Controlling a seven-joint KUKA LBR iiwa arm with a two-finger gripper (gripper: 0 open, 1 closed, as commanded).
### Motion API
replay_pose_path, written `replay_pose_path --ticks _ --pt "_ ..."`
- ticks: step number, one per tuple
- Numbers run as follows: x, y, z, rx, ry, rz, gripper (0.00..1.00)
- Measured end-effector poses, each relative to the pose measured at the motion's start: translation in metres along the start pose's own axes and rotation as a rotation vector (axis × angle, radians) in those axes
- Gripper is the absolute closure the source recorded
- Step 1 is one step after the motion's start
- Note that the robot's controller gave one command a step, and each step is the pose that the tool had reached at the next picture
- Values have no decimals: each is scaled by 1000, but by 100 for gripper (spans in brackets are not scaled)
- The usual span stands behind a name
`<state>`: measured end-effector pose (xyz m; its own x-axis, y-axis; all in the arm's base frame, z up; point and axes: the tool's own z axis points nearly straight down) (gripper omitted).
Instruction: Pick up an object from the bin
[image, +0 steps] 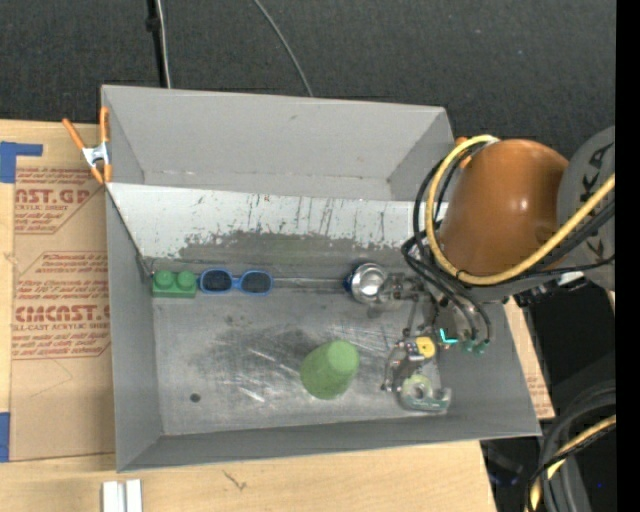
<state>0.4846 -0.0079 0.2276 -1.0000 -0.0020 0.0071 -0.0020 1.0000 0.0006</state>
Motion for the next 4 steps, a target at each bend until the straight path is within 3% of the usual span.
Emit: replay_pose_path --ticks 1,2,3,4 --pt "-67 45 94 -1 -10 22 0" --pt "-39 -93 61 2 -10 337 0" --pt "-41 -23 124 -3 -3 589 0" --pt "-41 -25 122 -2 -7 590 100"
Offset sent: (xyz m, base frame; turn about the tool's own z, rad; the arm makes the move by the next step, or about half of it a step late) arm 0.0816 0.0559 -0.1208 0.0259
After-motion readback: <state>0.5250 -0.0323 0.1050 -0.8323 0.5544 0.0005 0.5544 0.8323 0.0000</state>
